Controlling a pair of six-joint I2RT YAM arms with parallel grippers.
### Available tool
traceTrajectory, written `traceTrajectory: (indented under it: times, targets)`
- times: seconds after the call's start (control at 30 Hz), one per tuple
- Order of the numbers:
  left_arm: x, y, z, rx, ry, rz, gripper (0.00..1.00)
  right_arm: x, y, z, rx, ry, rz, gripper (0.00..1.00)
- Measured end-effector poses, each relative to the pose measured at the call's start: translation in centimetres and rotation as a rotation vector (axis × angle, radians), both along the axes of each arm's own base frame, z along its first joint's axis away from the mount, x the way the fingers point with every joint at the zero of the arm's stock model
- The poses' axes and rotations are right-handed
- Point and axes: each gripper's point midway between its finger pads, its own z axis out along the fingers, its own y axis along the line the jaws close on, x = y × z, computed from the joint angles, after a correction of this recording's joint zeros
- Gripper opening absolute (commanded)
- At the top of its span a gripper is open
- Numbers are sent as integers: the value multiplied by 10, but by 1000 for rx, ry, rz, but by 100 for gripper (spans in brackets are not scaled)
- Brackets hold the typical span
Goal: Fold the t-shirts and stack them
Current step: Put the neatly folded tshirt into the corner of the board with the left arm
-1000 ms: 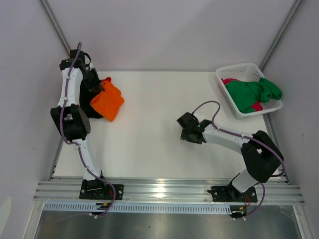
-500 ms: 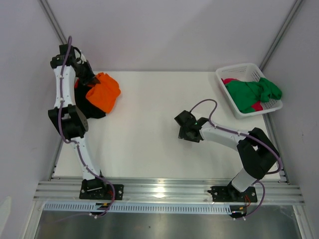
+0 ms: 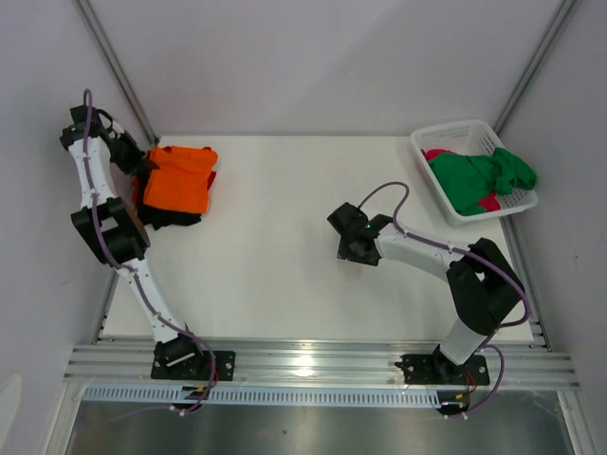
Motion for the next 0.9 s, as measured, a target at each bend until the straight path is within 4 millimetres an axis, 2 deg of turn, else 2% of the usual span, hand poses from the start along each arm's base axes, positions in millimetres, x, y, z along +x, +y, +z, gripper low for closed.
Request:
traceTrajectory:
  times: [0.2,0.27,0.5,0.6,0.9]
  targets:
    - [-1,6,-28,-57,55,14,5,8,7,5,-7,-4,3,59]
    - [-3,7,-42,-74,86,19,1,8,8,7,-7,-6,4,59]
    - [-24,27,-75,-96,194,102,1,2,6,7,-33,5,14,59]
    - [-28,31,-82,-82,212,114,1,0,6,7,-41,8,17,59]
    - [-34,37,-83,-26,247,157,0,-6,12,7,-47,9,39,59]
